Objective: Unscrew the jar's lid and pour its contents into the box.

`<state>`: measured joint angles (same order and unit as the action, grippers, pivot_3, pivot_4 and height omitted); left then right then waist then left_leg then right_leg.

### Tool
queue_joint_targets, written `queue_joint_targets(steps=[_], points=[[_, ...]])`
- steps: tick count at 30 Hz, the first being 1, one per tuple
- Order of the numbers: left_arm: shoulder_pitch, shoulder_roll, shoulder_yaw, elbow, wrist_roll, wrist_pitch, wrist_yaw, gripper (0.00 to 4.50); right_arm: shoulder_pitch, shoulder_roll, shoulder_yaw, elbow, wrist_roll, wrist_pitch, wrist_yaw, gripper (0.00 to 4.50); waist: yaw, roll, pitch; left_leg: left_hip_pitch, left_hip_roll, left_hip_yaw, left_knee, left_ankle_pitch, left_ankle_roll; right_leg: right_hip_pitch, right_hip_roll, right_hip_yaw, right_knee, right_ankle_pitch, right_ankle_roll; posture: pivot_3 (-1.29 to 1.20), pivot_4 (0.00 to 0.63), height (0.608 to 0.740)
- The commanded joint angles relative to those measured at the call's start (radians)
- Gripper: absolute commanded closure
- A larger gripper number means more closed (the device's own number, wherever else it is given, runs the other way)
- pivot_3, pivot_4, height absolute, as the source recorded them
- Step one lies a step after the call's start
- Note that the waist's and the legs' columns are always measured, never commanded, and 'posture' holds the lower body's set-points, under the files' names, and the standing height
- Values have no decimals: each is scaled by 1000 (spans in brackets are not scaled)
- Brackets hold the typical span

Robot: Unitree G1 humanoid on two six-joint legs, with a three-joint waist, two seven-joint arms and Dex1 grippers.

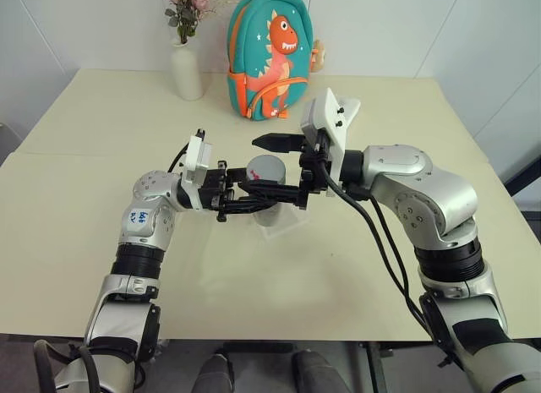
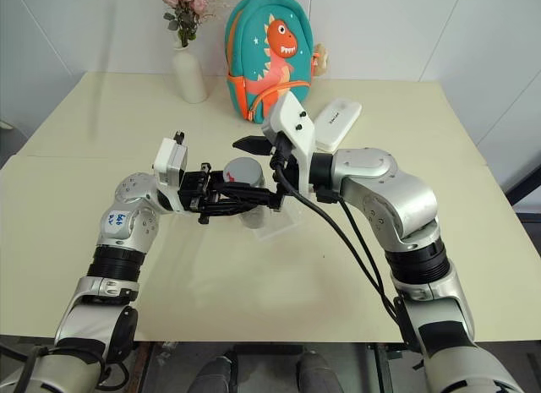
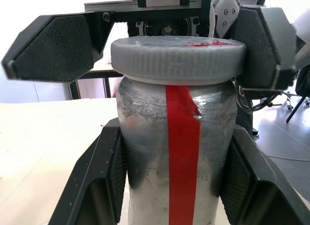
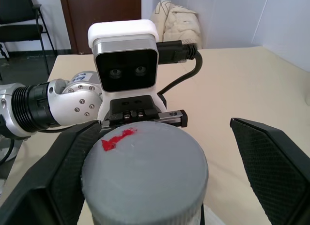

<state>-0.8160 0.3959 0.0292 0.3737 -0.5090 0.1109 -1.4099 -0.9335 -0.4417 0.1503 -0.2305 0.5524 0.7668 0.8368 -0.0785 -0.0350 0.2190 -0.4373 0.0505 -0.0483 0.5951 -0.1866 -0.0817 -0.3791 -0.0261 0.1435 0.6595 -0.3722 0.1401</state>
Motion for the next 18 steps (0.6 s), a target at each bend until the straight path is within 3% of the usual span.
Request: queue_joint_targets(steps=[1, 14, 18], points=[[-23, 2, 10, -25, -12, -6, -7, 2320, -1, -18, -37, -34, 13, 0, 2, 26, 0, 0, 0, 0, 0, 0, 0, 0, 0, 0, 0, 0, 0, 0, 0, 0, 150, 740], [-26, 6, 11, -22, -13, 1, -8, 2320, 10, -30, -45, -57, 52, 12, 11, 26, 0, 0, 0, 0, 0, 0, 0, 0, 0, 0, 0, 0, 0, 0, 0, 0, 150, 740], [-25, 6, 12, -26, -13, 4, -6, 2320, 10, -31, -49, -60, 58, 11, 14, 929, 0, 0, 0, 0, 0, 0, 0, 0, 0, 0, 0, 0, 0, 0, 0, 0, 150, 740]])
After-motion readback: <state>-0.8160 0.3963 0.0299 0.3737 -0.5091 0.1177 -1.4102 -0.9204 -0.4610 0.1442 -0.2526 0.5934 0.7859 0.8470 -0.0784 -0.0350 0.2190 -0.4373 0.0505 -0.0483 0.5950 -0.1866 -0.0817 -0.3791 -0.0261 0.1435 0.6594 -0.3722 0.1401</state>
